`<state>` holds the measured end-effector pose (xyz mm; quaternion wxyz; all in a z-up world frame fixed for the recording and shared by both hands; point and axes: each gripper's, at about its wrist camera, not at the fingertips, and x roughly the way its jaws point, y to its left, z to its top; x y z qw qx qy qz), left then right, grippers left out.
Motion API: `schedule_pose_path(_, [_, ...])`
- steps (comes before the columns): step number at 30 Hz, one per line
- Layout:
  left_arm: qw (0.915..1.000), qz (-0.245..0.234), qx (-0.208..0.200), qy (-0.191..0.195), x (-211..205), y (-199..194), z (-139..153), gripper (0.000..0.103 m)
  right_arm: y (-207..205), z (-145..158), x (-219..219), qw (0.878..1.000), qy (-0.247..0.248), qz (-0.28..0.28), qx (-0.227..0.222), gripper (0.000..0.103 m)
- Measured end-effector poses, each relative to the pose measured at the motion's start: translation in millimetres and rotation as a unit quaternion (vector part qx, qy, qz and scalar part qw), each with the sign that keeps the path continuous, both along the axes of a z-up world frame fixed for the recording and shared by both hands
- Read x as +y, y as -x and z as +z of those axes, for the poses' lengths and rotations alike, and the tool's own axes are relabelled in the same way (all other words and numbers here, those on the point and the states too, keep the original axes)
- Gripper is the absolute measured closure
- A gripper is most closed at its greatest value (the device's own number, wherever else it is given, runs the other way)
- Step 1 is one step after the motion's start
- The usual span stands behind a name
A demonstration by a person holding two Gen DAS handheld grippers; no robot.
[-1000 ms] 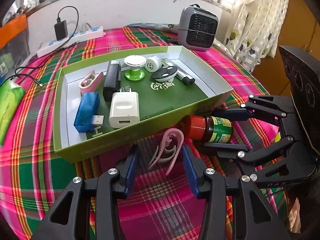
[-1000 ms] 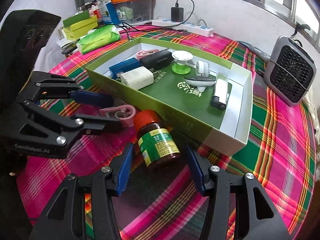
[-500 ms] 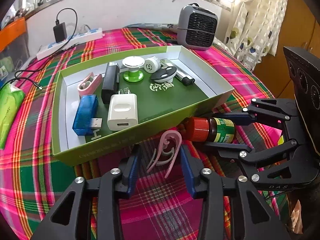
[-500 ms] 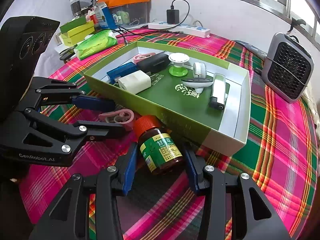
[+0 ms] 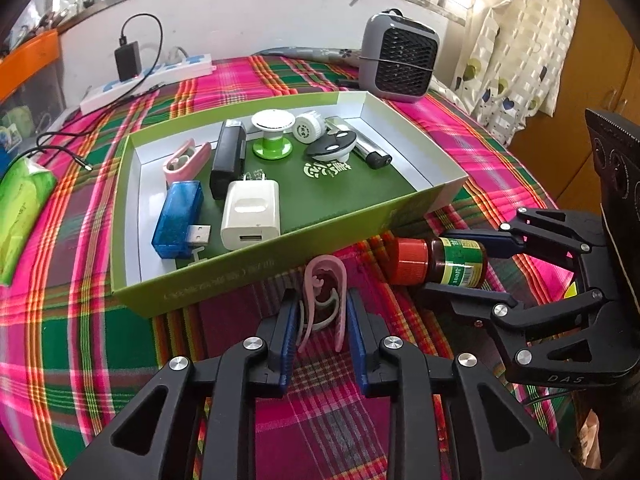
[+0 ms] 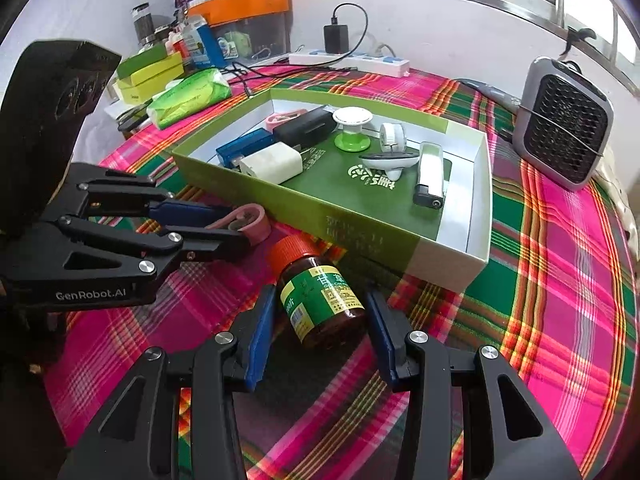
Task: Organize rigid objects
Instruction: 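Grasp the pink plastic clip with the left gripper while the right grasps the brown jar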
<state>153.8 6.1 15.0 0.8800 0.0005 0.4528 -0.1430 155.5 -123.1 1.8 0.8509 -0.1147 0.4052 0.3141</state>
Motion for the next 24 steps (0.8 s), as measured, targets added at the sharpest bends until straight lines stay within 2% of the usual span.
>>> schedule_pose_path(13, [0.9998, 0.008, -0.016, -0.004, 3, 16, 9, 0.080, 14, 7, -11, 0.999, -0.026, -0.041, -0.006, 0.059])
schedule_pose_path(23, [0.9999, 0.010, -0.013, -0.004, 3, 20, 8, 0.080, 22, 5, -16, 0.998, -0.033, -0.053, -0.004, 0.060])
schedule_pose_path(24, [0.9999, 0.011, -0.012, -0.004, 4, 20, 7, 0.080, 23, 5, -15, 0.998, -0.032, -0.052, -0.003, 0.069])
